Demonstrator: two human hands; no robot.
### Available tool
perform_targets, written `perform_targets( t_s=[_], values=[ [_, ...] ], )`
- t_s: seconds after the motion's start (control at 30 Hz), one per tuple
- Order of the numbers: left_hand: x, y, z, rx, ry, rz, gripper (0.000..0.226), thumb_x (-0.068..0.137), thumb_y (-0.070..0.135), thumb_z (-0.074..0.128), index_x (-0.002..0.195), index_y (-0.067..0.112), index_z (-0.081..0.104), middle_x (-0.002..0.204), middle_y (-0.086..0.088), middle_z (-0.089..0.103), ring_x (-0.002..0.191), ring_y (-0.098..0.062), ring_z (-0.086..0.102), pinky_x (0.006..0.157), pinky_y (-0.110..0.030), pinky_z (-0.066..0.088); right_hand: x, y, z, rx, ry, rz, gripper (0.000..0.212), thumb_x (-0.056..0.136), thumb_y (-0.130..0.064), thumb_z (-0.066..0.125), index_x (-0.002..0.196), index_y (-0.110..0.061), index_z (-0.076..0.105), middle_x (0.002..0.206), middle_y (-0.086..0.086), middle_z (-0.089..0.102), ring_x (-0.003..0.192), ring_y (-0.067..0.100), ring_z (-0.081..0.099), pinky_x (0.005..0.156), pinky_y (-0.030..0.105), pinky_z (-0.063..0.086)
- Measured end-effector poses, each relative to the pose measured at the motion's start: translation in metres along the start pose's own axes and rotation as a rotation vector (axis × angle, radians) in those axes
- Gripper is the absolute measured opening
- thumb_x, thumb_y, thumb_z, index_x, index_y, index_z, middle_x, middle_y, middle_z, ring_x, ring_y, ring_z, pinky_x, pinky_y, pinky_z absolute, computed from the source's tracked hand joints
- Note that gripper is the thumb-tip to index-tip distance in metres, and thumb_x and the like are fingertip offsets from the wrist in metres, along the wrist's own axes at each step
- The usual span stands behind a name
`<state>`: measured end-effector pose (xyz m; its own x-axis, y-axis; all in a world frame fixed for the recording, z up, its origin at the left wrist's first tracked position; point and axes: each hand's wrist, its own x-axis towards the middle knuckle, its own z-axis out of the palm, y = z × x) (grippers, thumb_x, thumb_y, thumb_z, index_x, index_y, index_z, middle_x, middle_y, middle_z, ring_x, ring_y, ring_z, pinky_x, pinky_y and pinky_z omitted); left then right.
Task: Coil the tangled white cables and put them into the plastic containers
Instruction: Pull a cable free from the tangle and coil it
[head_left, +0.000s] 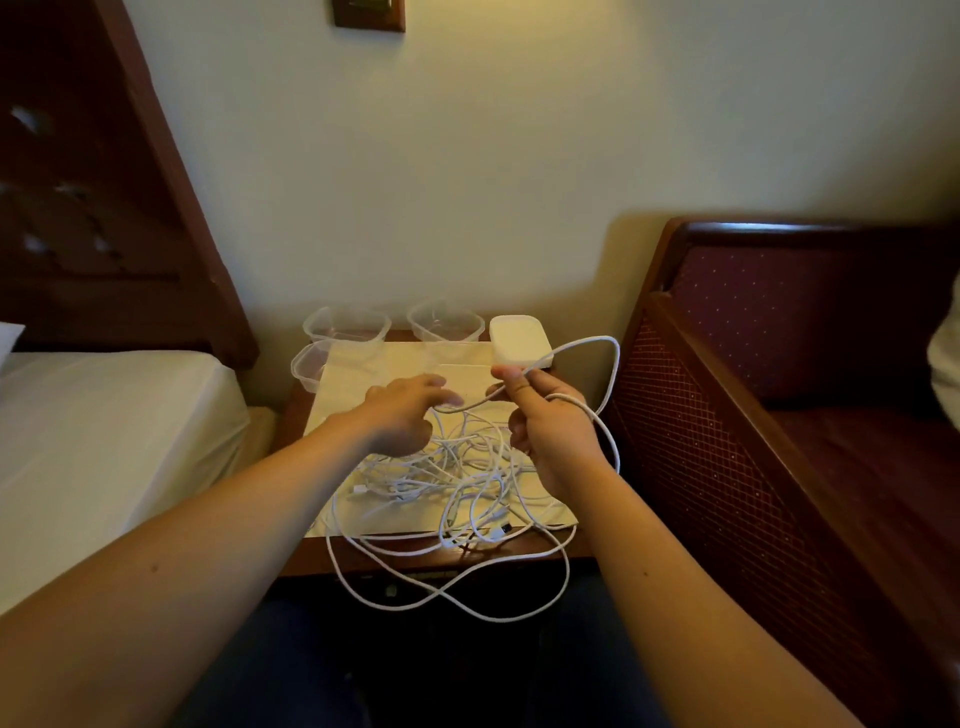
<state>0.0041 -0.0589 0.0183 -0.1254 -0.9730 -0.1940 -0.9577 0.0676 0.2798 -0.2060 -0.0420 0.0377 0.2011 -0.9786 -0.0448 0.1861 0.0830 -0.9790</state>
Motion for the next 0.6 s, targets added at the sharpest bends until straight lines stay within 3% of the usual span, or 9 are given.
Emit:
perform_targets(
  t_s=[0.07,0.17,0.23,0.3,0.4,0.47,0.53,0.6],
  values=[
    [0.013,-0.001,0.000,0.015,0.065,-0.003,0.025,0.103,0.025,0.049,0.112,0.043,0.064,0.145,0.010,0.053,0.130,-0.023,0.050,0.101,-0.045,0.042,0.003,0.003,-0.007,0.015,0.030,0.030,0.019,0.100,-0.033,0.062,0.104,-0.020,0.074,0.093,0.005,0.073,0.050,0.011,0.036,0.048,0.026,0.033],
    [0.032,-0.010,-0.017,-0.258,0.241,-0.090,0.027,0.100,0.013,0.045,0.089,0.032,0.060,0.107,-0.003,0.073,0.097,-0.028,0.064,0.081,-0.038,0.051,0.007,0.012,-0.015,-0.065,0.076,0.100,0.035,0.094,-0.040,0.068,0.122,-0.019,0.068,0.107,0.007,0.072,0.053,0.008,0.045,0.048,0.021,0.037],
    [0.039,-0.018,-0.033,-0.429,0.375,-0.170,0.027,0.097,0.019,0.042,0.084,0.033,0.062,0.093,-0.005,0.074,0.087,-0.031,0.067,0.076,-0.042,0.057,0.008,0.025,-0.015,-0.210,0.054,0.156,0.048,0.090,-0.037,0.075,0.132,-0.019,0.061,0.113,0.007,0.069,0.075,0.010,0.063,0.058,0.020,0.045],
    [0.038,-0.021,-0.056,-0.461,0.515,-0.217,0.020,0.090,0.023,0.047,0.088,0.036,0.063,0.093,-0.006,0.074,0.089,-0.033,0.068,0.077,-0.046,0.058,0.008,0.038,-0.010,-0.323,-0.001,0.141,0.057,0.087,-0.037,0.079,0.137,-0.021,0.058,0.108,0.008,0.069,0.091,0.016,0.068,0.069,0.023,0.049],
    [0.032,-0.019,-0.094,-0.479,0.733,-0.246,0.026,0.093,0.012,0.058,0.111,0.031,0.062,0.116,-0.009,0.069,0.097,-0.032,0.066,0.080,-0.045,0.058,0.009,0.047,0.001,-0.531,-0.050,0.083,0.059,0.087,-0.048,0.075,0.139,-0.027,0.059,0.115,0.004,0.063,0.101,0.015,0.062,0.079,0.027,0.046],
    [0.030,-0.012,-0.119,-0.767,0.846,-0.260,0.029,0.098,0.009,0.048,0.121,0.025,0.057,0.122,-0.007,0.063,0.088,-0.029,0.065,0.063,-0.039,0.058,0.011,0.050,0.009,-0.767,-0.082,0.062,0.051,0.093,-0.048,0.068,0.139,-0.029,0.059,0.127,0.001,0.057,0.113,0.017,0.060,0.086,0.030,0.047],
    [0.028,-0.003,-0.140,-1.075,0.933,-0.317,0.020,0.104,0.018,0.038,0.116,0.024,0.053,0.108,-0.002,0.064,0.071,-0.023,0.061,0.045,-0.027,0.050,0.016,0.059,0.013,-0.939,-0.120,0.072,0.048,0.097,-0.048,0.061,0.142,-0.031,0.057,0.141,0.004,0.052,0.120,0.024,0.060,0.094,0.037,0.052],
    [0.028,0.000,-0.156,-1.179,0.994,-0.364,0.016,0.108,0.027,0.035,0.109,0.020,0.050,0.085,-0.005,0.062,0.054,-0.018,0.053,0.039,-0.022,0.042,0.018,0.062,0.016,-0.990,-0.149,0.119,0.047,0.100,-0.046,0.057,0.144,-0.029,0.055,0.146,0.005,0.048,0.120,0.028,0.060,0.097,0.040,0.051]
  ],
)
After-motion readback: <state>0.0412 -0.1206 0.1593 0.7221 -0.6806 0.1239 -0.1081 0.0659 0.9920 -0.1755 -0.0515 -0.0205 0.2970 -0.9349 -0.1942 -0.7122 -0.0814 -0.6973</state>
